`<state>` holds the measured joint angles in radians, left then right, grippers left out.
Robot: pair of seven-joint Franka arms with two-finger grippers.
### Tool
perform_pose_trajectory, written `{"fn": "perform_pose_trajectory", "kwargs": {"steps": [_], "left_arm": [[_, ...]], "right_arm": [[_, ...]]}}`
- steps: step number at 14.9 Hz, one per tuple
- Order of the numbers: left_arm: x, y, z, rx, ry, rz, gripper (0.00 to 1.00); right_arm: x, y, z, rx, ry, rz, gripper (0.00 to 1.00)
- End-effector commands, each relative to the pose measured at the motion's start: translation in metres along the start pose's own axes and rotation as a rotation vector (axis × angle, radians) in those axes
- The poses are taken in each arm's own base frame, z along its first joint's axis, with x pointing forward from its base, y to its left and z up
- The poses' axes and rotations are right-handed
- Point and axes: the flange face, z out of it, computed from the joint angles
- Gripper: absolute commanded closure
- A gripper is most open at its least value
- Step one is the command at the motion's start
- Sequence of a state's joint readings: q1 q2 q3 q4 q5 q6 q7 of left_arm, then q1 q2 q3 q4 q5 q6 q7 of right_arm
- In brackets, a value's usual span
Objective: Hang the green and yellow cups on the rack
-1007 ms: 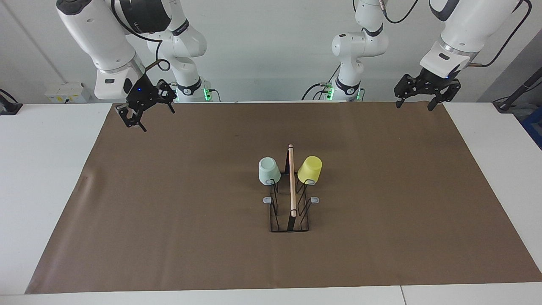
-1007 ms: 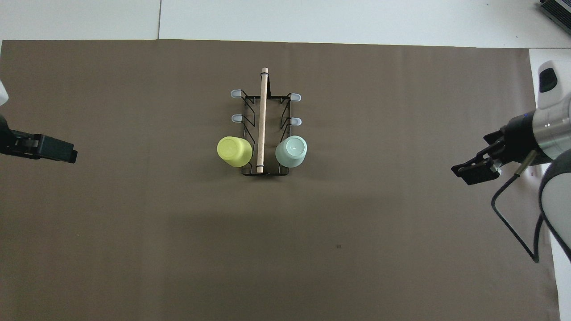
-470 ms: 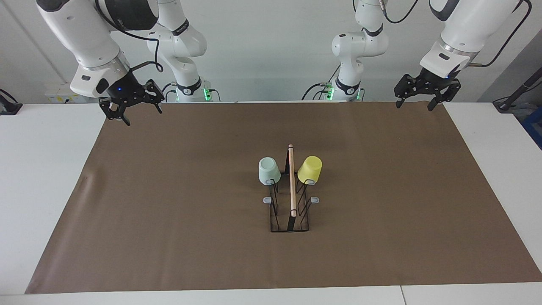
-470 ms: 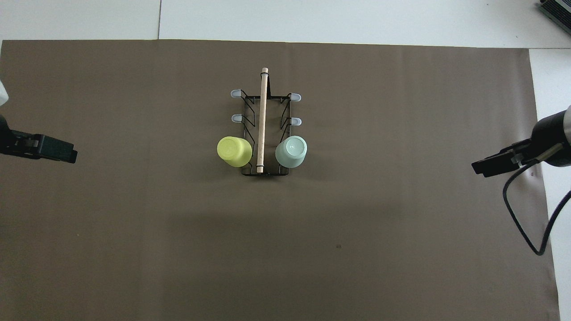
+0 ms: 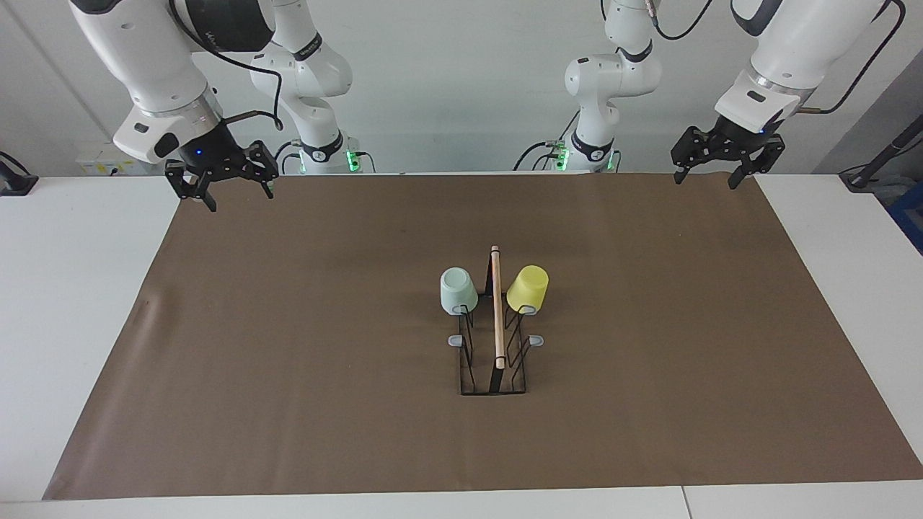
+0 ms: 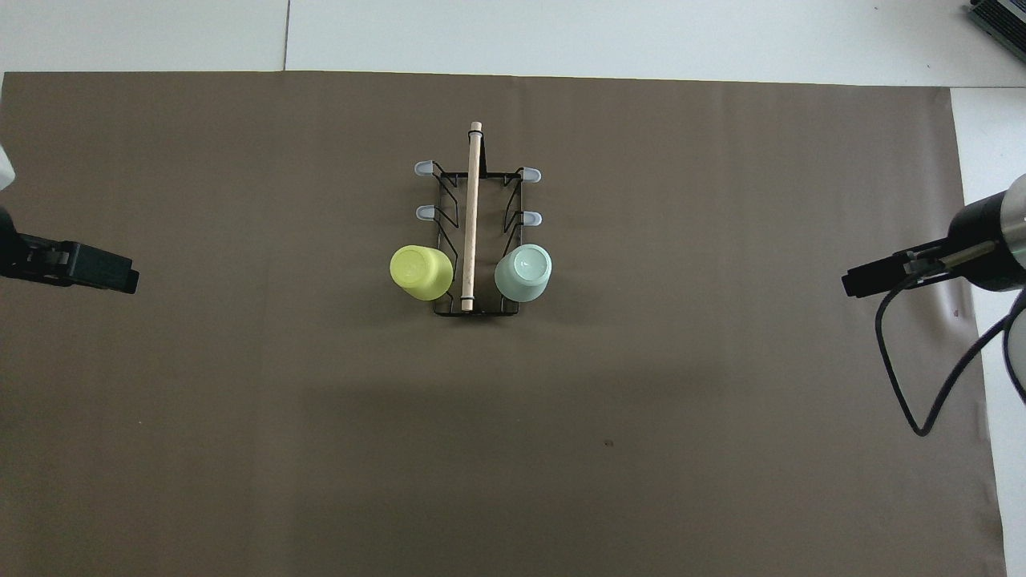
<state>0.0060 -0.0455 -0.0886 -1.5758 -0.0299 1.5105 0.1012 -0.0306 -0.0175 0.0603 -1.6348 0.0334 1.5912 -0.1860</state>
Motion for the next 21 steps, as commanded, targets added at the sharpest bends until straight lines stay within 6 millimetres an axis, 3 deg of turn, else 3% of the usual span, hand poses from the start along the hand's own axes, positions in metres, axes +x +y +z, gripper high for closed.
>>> {"fn": "perform_pose_trajectory", "kwargs": {"steps": [1, 9, 16, 21], "left_arm": [[-0.008, -0.002, -0.004, -0.006, -0.005, 0.007, 0.0], [-0.008, -0.002, -0.004, -0.006, -0.007, 0.007, 0.0], [-0.008, -0.002, -0.004, -0.006, -0.007, 0.007, 0.0], [-0.008, -0.002, -0.004, -0.006, -0.007, 0.007, 0.0]], "right_arm": [[0.018, 0.001, 0.006, -0.015, -0.01, 0.047, 0.0], [0.009, 0.016, 0.002, -0.005, -0.023, 0.111, 0.0], [0.011, 0.002, 0.004, -0.018, -0.033, 0.099, 0.0], [0.012, 0.004, 0.004, -0.019, -0.027, 0.102, 0.0]]}}
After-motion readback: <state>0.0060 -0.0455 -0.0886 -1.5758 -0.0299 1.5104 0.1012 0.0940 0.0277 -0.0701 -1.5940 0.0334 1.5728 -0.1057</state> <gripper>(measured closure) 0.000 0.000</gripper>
